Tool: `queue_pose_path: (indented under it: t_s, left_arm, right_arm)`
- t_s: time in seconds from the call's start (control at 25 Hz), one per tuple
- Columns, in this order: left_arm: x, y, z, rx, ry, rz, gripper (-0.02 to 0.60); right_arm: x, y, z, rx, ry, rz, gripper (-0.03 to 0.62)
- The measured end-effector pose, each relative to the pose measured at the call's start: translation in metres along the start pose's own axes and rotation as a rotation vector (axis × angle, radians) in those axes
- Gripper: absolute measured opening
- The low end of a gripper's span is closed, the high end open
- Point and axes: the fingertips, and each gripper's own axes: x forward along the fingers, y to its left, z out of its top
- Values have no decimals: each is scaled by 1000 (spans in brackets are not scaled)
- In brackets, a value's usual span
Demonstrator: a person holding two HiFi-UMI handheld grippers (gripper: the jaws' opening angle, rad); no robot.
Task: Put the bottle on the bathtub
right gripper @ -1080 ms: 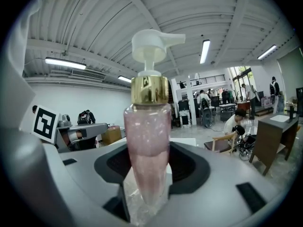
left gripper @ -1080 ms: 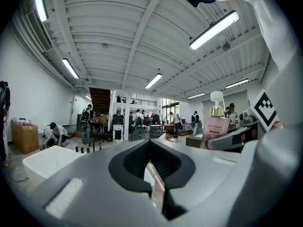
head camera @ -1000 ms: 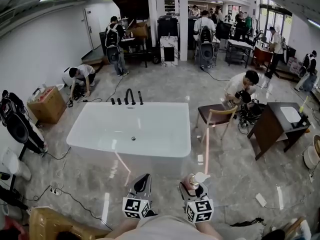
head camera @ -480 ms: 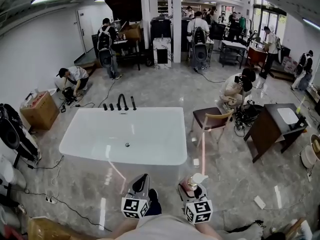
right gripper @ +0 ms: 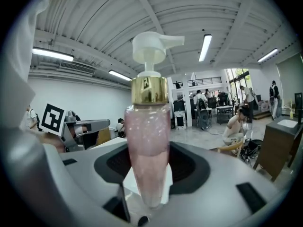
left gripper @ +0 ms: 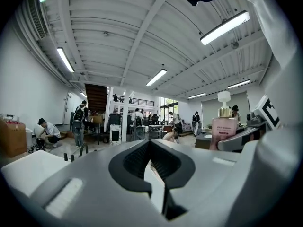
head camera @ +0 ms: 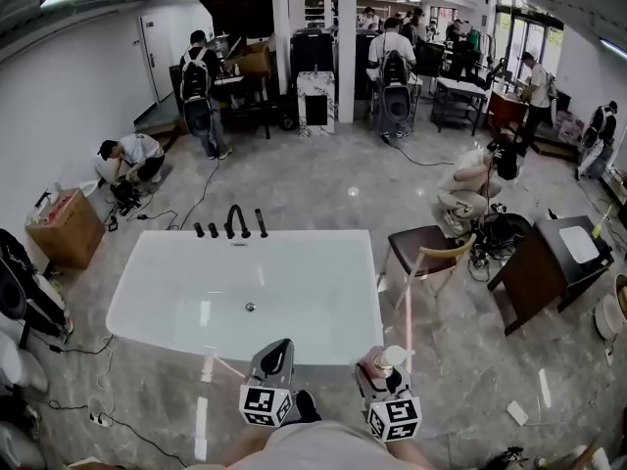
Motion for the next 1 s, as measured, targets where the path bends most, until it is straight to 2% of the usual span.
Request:
queue_pose_path:
  t_s: [0.12, 0.28, 0.4, 0.64, 1.0]
  left_arm:
    - [43, 45, 13, 19, -3, -29, 9]
    - [92, 81, 24, 77, -7, -72, 9]
    - [121, 99, 26, 60, -8, -63, 9]
    - [163, 118, 22, 10, 6, -24, 9]
    - [191, 110, 20, -7, 23, 16, 9]
  right_arm:
    - [55, -4, 21, 6, -20, -23, 218]
    - [110, -13, 42, 12, -35, -44, 218]
    - [139, -21, 54, 4, -28, -45, 218]
    - [179, -48, 64, 11, 1, -44, 218]
    - [198, -80, 69, -5, 34, 0, 218]
